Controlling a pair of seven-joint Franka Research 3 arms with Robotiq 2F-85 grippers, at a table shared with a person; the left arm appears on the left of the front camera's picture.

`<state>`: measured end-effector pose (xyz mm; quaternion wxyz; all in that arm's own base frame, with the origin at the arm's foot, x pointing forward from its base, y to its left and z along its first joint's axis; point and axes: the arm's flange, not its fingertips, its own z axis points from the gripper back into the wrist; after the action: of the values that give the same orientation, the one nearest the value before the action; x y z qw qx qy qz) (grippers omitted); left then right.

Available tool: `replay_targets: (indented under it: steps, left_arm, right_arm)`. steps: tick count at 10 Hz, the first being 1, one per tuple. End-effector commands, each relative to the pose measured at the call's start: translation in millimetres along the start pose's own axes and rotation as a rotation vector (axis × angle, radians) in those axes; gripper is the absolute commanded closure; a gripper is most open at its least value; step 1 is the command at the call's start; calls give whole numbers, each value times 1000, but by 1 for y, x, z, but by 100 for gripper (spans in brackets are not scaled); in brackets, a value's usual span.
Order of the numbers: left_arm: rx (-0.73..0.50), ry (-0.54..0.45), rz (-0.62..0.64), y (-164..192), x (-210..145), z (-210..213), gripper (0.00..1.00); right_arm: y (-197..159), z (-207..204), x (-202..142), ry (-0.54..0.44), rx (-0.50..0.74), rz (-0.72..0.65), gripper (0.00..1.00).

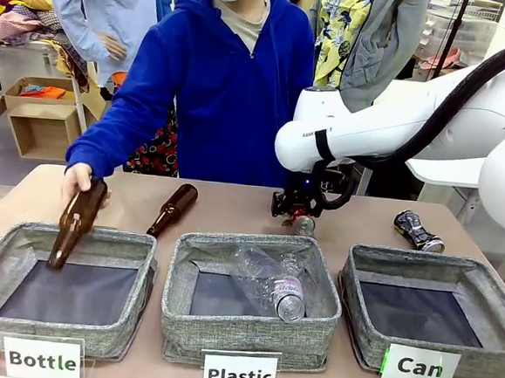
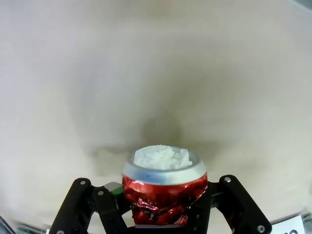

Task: Sort the can waste into the basket.
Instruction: Pick up the can waste from the table and place it in the right Fabric basket.

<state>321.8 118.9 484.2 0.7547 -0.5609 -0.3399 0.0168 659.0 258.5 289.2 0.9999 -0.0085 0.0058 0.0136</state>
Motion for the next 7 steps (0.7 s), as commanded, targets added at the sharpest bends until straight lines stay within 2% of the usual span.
replay_targets:
  steps: [1, 3, 4, 5, 6, 7]
  left_arm:
    - [-9, 0, -21, 0, -1, 1, 0]
    - [-9, 0, -21, 0, -1, 1, 0]
    - [0, 0, 0, 0, 0, 0, 0]
    - [-22, -9, -4, -3, 1, 0, 0]
    - [-19, -9, -36, -6, 2, 1, 0]
    - [10, -21, -134, -20, 5, 6, 0]
  right_arm:
    - [1, 1, 5, 0, 36, 14, 100]
    - [-9, 17, -4, -14, 35, 21, 100]
    - [-33, 56, -20, -5, 52, 27, 100]
    - [-35, 57, -23, 0, 59, 37, 100]
    - [-38, 59, -25, -5, 55, 49, 100]
    - [-49, 71, -36, -9, 73, 72, 100]
